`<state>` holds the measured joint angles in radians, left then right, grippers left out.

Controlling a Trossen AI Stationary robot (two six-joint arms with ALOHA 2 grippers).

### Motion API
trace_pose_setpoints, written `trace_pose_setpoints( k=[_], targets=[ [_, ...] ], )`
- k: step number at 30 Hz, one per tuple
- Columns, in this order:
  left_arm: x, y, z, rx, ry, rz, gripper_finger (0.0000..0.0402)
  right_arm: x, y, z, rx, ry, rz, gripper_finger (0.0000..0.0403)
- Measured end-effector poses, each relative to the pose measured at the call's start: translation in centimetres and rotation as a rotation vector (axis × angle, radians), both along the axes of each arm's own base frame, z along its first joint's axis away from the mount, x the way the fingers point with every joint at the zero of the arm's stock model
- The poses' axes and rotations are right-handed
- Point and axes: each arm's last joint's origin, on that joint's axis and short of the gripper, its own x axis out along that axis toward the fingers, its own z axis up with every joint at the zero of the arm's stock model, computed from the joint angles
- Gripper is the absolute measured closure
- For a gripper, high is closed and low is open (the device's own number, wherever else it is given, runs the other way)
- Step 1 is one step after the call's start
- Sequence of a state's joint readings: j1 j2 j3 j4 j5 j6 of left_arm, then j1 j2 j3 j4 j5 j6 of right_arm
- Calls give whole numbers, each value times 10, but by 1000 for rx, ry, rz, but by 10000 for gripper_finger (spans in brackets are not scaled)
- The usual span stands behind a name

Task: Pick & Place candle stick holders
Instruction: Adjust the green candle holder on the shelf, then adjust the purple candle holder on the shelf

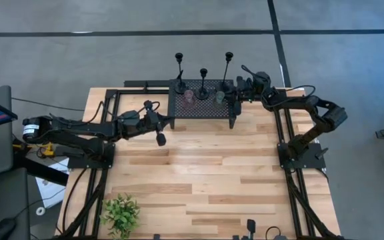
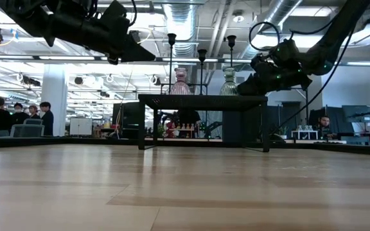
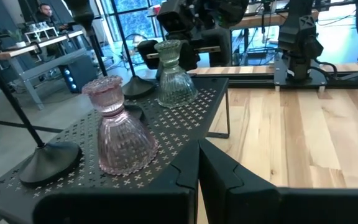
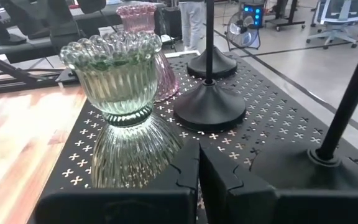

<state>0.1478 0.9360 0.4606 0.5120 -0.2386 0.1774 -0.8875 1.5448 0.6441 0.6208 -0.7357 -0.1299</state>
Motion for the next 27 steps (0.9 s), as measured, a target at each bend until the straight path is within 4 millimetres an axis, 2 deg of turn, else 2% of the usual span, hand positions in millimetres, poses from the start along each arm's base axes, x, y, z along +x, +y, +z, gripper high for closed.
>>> trace_pose_setpoints(
  k=[7, 13, 20, 27],
  targets=[
    [0, 0, 0, -2, -1, 0, 396, 0, 1, 0, 17, -7, 17, 403],
    [0, 0, 0, -3, 1, 0, 396, -1, -2, 3, -7, 9, -87, 403],
    [0, 0, -1, -4, 6, 0, 396, -11, 6, 29, -73, 3, -193, 403],
    [-1, 6, -1, -1, 8, 48, 396, -24, 32, 55, -80, 60, -245, 403]
  ],
)
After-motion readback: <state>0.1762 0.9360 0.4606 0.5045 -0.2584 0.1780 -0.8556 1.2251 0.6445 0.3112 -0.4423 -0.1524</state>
